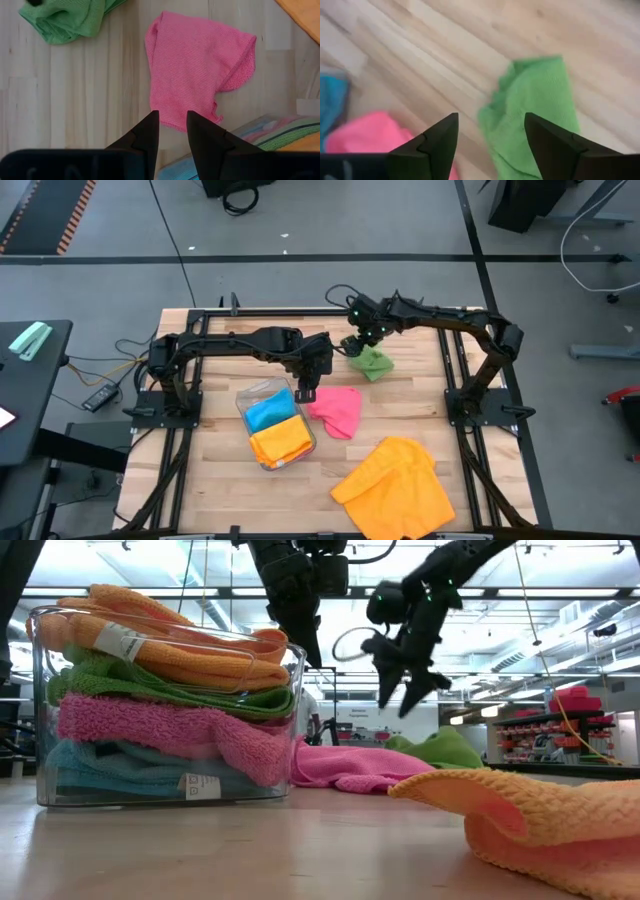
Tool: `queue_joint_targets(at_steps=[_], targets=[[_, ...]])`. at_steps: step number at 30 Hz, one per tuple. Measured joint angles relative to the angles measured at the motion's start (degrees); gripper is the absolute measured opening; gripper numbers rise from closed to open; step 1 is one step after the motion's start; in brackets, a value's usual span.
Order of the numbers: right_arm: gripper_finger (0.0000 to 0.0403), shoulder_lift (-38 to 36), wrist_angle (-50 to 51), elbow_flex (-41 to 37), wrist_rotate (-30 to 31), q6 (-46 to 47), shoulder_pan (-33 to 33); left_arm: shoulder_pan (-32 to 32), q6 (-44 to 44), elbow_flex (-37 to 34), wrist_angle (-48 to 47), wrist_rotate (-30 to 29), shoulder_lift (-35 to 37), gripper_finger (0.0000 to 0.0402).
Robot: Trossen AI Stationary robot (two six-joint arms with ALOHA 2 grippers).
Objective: Fold microfiber towels
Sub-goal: Fold the green towel
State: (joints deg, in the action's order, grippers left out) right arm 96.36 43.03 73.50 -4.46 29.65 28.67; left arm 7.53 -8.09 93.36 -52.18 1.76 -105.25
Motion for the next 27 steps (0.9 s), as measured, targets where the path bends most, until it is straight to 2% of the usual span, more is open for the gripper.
queue_joint_targets(at_steps=[4,6,11,18,23,27], targets=[[0.0236,0.0,0.9,3.2,3.9,-3.1,1.2,0.0,0.3,0.0,-0.3,0.0,0.0,0.0107],[0.0234,0.0,0.9,3.0,3.5,-4.1,2.7,0.0,1.0,0.0,-0.5,0.0,0.0,0.0107],[0.0229,0.0,3.2,-1.7,2.9,-5.7,5.7,0.0,1.6,0.0,-1.3,0.0,0.0,0.0107],[0.0227,-0.6,2.8,-9.0,2.7,-8.0,6.1,0.0,1.9,0.0,-1.4,0.0,0.0,0.0107],[0.0227,-6.1,2.4,-12.2,2.6,-10.6,5.1,0.0,1.5,0.0,-2.3,0.0,0.0,0.0107],[0.0227,-12.5,-1.2,-18.1,2.7,-7.2,4.8,0.1,1.1,0.0,-2.3,0.0,0.0,0.0107]])
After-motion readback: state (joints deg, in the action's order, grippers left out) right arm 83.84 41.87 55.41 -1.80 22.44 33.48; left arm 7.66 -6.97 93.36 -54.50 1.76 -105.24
